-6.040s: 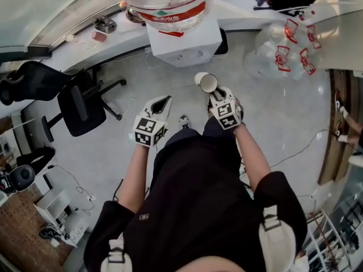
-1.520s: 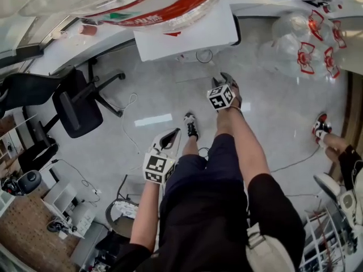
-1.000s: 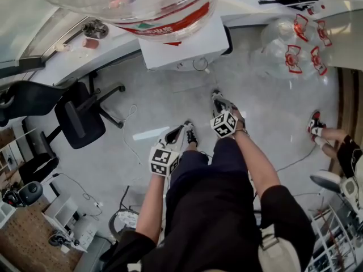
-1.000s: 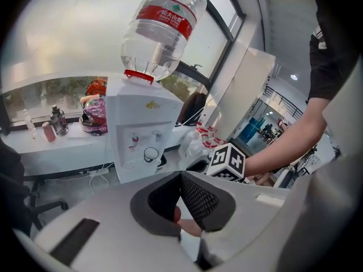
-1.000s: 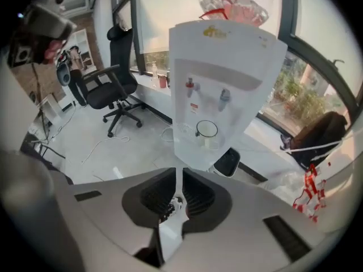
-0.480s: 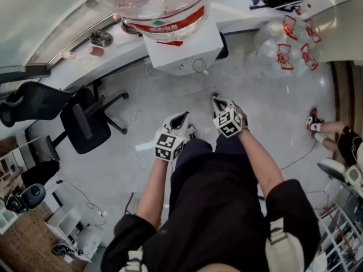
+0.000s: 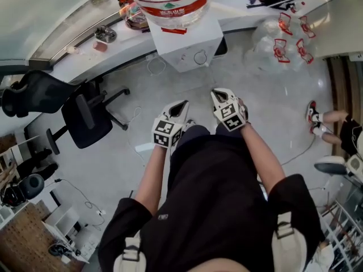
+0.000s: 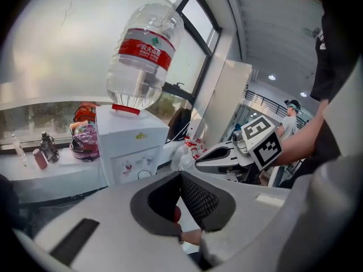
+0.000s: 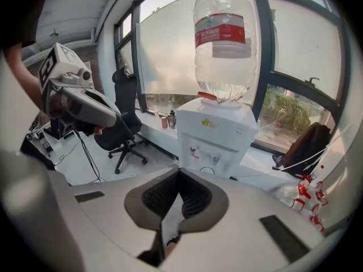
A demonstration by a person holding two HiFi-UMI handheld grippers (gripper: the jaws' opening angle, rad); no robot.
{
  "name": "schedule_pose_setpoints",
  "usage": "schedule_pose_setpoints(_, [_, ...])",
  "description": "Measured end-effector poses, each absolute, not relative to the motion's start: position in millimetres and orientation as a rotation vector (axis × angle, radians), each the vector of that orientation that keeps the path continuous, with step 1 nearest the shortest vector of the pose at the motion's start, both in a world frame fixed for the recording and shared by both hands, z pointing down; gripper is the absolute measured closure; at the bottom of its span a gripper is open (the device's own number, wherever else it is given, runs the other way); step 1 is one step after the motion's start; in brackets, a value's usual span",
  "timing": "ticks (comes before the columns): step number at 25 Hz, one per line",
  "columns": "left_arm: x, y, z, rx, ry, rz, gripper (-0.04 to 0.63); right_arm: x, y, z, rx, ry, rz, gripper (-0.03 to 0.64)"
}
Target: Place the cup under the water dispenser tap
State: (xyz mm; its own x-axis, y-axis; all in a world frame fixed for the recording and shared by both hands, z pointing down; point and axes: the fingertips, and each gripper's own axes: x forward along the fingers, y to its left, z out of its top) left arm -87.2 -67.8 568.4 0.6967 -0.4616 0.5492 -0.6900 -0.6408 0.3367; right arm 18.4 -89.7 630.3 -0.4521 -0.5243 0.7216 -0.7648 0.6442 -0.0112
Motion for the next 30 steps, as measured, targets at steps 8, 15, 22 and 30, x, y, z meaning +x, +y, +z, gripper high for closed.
schedule_pose_setpoints(8, [-107, -46, 541, 2.43, -0.894, 0.526, 0.601, -5, -75, 572, 1.077, -2.221, 0.352, 0.623])
schedule_pose_setpoints(15, [-123, -28, 520, 2.477, -0.891, 0.51, 0.601, -14, -54, 550, 1.137, -2.232, 0.294, 0.623])
schedule_pose_setpoints(22, [-140, -7, 507, 2.511, -0.904, 0.492, 0.601, -17, -23, 546, 1.176, -2.214, 0.26, 0.623])
schedule_pose_setpoints(30, [-158, 11, 502, 2.53, -0.917, 0.462, 0.601, -33, 2, 542, 1.184, -2.214, 0.249, 0.623])
